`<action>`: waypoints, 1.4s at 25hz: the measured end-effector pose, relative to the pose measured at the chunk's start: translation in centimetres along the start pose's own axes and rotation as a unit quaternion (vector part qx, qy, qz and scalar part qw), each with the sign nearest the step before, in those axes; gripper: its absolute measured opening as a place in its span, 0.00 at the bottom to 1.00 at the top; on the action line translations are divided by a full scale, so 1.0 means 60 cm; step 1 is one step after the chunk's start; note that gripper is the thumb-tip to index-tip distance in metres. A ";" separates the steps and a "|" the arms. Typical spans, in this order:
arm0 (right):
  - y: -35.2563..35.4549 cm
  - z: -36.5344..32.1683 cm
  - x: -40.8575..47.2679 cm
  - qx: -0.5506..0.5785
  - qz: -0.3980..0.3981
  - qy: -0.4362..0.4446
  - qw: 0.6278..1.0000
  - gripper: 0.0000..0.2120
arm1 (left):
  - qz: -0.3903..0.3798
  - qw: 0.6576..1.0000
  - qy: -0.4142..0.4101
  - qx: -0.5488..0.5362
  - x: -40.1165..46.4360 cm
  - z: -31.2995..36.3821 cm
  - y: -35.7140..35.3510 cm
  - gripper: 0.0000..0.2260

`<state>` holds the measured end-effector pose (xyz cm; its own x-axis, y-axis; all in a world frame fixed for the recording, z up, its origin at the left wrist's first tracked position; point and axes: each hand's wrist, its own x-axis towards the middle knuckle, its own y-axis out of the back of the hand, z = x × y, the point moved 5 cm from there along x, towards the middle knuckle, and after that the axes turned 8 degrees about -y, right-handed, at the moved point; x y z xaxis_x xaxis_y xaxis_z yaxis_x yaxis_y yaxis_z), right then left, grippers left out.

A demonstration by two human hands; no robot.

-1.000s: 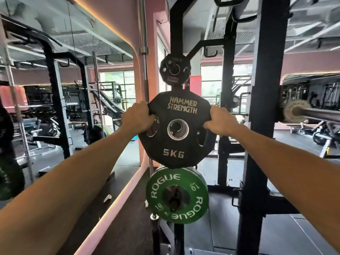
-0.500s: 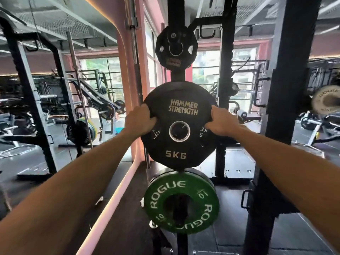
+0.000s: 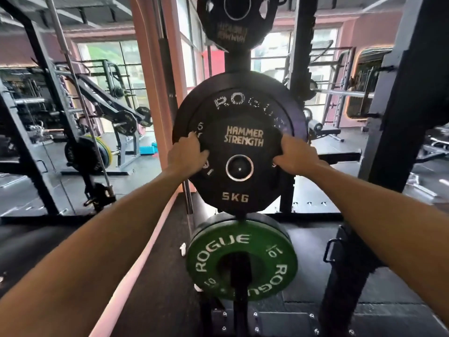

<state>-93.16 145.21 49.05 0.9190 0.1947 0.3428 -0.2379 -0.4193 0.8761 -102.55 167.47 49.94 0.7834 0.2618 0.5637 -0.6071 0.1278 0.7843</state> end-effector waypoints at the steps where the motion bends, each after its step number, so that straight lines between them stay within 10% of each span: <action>1: -0.009 0.000 0.010 0.000 0.002 -0.002 1.000 0.22 | -0.006 1.000 0.003 -0.014 0.009 -0.008 -0.016 0.16; 18: -0.112 -0.008 0.258 -0.203 0.004 -0.073 0.976 0.30 | 0.027 0.992 -0.018 0.120 0.210 -0.070 -0.178 0.20; 29: -0.074 0.012 0.182 -0.032 -0.075 -0.014 0.997 0.34 | -0.127 0.992 -0.006 0.011 0.157 -0.074 -0.108 0.36; 35: -0.016 0.013 0.070 0.052 -0.088 0.057 0.993 0.35 | -0.117 0.990 -0.014 -0.079 0.045 -0.023 -0.020 0.23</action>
<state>-88.84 145.72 49.37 0.9008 0.3697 0.2277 -0.0364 -0.4584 0.8880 -99.89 169.31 50.16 0.9069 0.1816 0.3801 -0.4203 0.3297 0.8454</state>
